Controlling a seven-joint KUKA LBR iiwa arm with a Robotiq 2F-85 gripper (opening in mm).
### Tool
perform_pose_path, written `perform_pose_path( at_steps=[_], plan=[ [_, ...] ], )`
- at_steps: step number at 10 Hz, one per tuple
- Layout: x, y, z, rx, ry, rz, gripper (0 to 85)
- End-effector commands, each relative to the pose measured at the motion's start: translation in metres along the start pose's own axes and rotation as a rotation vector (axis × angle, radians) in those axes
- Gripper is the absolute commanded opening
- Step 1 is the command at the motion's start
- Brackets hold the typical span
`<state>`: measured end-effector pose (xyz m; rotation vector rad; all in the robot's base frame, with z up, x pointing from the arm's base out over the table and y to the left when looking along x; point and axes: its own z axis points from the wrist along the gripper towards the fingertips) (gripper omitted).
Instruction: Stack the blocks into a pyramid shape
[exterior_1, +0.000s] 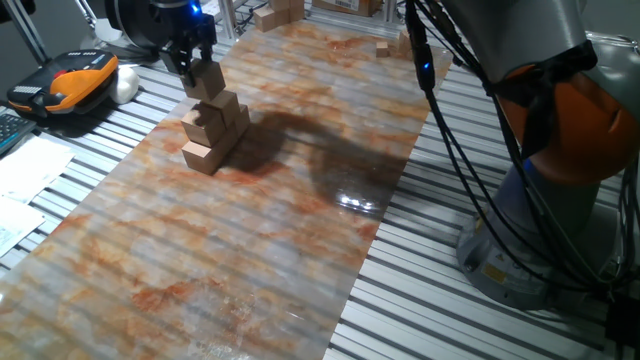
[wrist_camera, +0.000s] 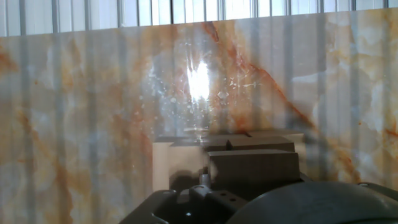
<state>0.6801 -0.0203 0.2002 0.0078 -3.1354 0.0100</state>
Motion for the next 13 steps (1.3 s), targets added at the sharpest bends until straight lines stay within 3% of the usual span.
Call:
perform_pose_path(
  at_steps=[1,5,8,10,11,13],
  plan=[
    [0.0001,-0.0001,-0.0003,0.001,0.001,-0.002,0.0],
    [-0.0016,0.0086,0.0024,0.023,0.012,-0.008,0.0],
    [-0.002,0.0051,0.0042,0.028,0.014,-0.024,0.0],
    [-0.0037,0.0049,0.0061,0.022,0.012,-0.025,0.0],
    [-0.0038,0.0048,0.0063,0.003,0.012,-0.016,0.0],
    [-0.0036,0.0046,0.0066,0.004,0.012,-0.008,0.0]
  ],
)
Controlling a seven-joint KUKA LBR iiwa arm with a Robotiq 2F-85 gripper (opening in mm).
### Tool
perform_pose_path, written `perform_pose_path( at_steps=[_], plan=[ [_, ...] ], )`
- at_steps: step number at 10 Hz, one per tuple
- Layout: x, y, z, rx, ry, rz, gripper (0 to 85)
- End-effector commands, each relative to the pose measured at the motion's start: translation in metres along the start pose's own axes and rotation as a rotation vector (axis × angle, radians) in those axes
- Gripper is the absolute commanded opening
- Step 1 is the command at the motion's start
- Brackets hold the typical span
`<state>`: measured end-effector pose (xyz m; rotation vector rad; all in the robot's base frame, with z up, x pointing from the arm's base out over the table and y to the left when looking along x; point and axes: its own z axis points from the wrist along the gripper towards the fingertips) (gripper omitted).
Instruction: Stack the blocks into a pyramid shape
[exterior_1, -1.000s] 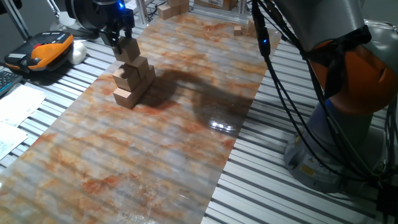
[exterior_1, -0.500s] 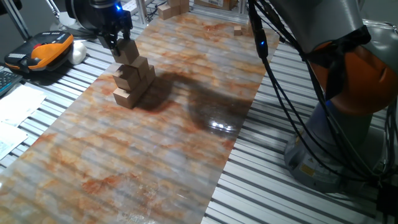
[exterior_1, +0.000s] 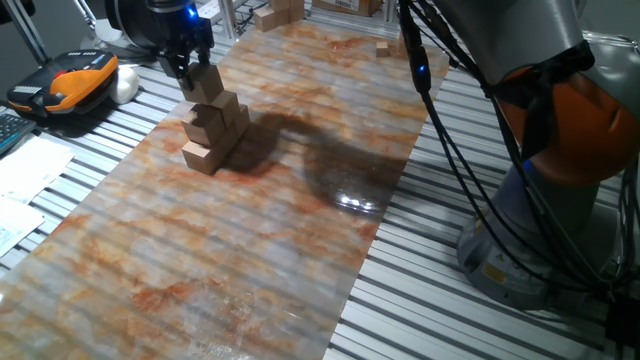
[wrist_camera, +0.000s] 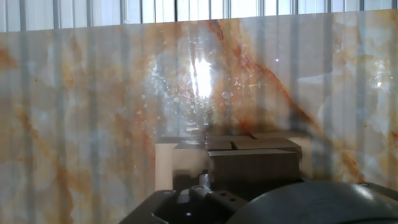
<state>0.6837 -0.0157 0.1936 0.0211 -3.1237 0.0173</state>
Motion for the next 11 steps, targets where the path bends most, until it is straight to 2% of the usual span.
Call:
perform_pose_path(
  at_steps=[1,6,11],
  plan=[
    [0.0,0.0,0.001,0.007,0.0,0.001,0.0],
    [-0.001,0.004,0.009,0.015,-0.01,0.002,0.0],
    [-0.002,0.0,0.013,0.011,-0.016,-0.005,0.0]
  ],
)
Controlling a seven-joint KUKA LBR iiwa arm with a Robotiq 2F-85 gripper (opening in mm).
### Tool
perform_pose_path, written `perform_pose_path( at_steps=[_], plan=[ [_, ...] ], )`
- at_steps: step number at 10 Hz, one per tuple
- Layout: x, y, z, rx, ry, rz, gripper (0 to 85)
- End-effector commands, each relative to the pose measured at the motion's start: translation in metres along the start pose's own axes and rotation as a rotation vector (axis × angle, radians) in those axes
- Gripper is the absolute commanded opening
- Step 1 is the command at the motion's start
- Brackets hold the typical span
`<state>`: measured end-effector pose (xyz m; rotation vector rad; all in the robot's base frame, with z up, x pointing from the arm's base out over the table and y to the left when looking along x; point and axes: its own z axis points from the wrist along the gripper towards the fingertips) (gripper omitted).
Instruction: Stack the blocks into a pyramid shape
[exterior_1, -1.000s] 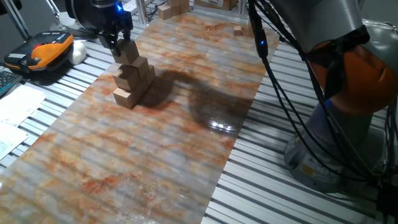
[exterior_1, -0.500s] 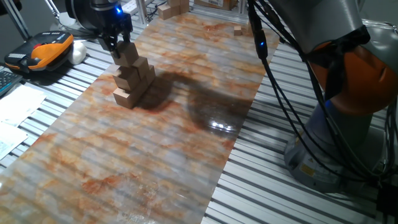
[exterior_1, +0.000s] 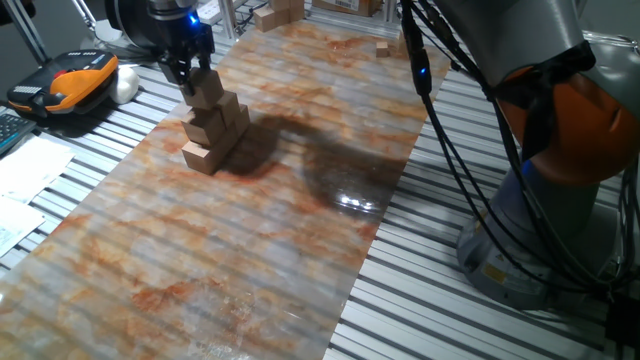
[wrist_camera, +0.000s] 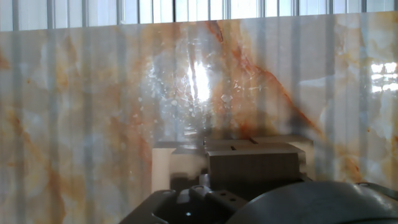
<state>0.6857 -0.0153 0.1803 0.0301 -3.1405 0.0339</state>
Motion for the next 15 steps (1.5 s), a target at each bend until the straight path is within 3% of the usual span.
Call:
perform_pose_path(
  at_steps=[1,10,12,13,14,15],
  plan=[
    [0.0,0.0,0.0003,0.0,-0.001,0.0,0.0],
    [0.0013,0.0022,0.0056,0.006,-0.009,-0.009,0.0],
    [0.0012,0.0019,0.0058,-0.019,-0.008,-0.014,0.0],
    [0.0014,0.0024,0.0057,-0.02,-0.011,-0.006,17.0],
    [0.0015,0.0027,0.0055,-0.015,-0.015,0.002,17.0],
    [0.0018,0.0031,0.0054,-0.012,-0.02,0.013,34.0]
  ],
)
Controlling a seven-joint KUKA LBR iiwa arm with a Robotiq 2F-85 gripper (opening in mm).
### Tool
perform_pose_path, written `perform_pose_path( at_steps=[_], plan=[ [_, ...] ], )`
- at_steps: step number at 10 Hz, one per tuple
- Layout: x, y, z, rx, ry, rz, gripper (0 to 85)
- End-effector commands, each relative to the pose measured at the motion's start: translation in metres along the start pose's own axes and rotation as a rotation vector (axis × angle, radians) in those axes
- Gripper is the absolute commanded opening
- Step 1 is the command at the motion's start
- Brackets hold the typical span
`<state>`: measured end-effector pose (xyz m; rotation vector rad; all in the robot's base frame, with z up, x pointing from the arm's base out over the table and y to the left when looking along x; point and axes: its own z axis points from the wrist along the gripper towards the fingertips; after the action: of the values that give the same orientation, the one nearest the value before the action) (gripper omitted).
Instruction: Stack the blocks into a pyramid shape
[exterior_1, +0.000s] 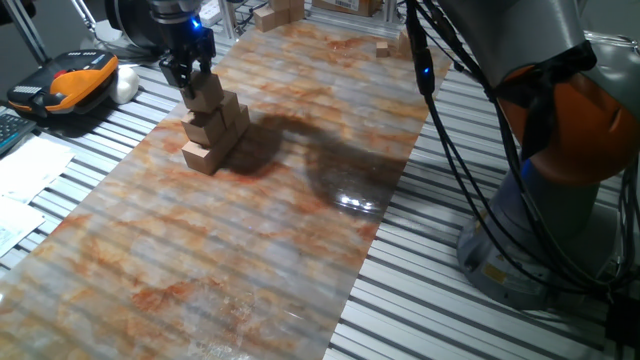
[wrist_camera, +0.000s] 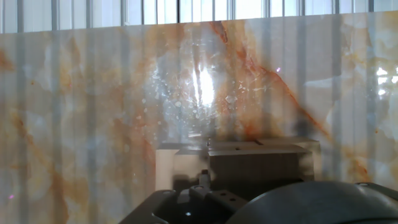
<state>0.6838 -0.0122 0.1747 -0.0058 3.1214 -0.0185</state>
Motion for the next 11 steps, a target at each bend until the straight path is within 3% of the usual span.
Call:
perform_pose_path(
  at_steps=[1,3,4,6,8,9,11],
  plan=[
    [0.0002,0.001,-0.0001,0.008,-0.003,0.008,34.0],
    [0.0007,0.0018,-0.0002,0.021,-0.019,0.036,34.0],
    [0.0008,0.0016,-0.0002,0.028,-0.025,0.045,51.0],
    [0.0014,0.0012,-0.0004,0.038,-0.035,0.061,51.0],
    [0.0017,0.0008,-0.0001,0.042,-0.026,0.065,51.0],
    [0.0016,0.0013,0.0003,0.041,-0.017,0.071,68.0],
    [0.0019,0.0041,0.0017,0.041,-0.011,0.085,68.0]
  ],
)
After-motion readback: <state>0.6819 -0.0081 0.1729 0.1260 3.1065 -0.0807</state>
